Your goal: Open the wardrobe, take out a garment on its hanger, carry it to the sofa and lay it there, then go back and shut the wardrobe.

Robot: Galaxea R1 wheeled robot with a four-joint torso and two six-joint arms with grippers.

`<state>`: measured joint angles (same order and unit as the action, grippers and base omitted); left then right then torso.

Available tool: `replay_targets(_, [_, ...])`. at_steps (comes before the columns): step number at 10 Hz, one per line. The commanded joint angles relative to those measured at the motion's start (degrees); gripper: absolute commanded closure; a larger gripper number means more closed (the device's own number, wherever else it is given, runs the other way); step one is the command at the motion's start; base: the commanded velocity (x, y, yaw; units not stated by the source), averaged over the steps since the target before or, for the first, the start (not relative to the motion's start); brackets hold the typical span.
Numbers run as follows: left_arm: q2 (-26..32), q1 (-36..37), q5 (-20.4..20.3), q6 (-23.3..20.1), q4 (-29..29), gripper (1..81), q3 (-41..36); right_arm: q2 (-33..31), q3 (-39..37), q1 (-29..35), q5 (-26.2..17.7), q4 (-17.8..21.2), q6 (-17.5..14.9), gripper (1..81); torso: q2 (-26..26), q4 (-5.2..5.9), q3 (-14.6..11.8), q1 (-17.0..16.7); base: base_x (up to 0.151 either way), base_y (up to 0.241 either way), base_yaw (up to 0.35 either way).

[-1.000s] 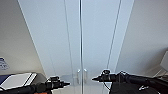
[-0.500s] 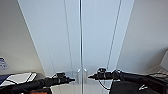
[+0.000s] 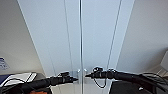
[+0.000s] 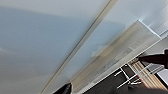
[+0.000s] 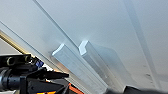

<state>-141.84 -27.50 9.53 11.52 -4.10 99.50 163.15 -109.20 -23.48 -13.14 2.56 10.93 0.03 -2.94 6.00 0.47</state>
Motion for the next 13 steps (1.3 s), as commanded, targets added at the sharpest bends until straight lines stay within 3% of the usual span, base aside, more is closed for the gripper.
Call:
replay_targets(1, [-1.3, 8.8, 1.3, 0.0, 0.5, 1.0, 3.2, 5.5, -6.3, 9.8, -0.5, -0.2, 0.8, 1.0, 0.0, 0.00, 0.0, 0.0, 0.000, 0.000, 0.000])
replay_targets(5, [-3.9, 8.8, 1.3, 0.0, 0.6, 1.0, 6.8, 9.2, -12.1, 10.5, -1.3, -0.5, 0.8, 1.0, 0.0, 0.00, 0.0, 0.0, 0.000, 0.000, 0.000])
replay_targets(13, [-15.8, 10.0, 0.7, 0.0, 5.8, 1.0, 17.5, 10.6, -11.7, 10.2, -1.4, -0.4, 0.8, 1.0, 0.0, 0.00, 0.1, 0.0, 0.000, 0.000, 0.000])
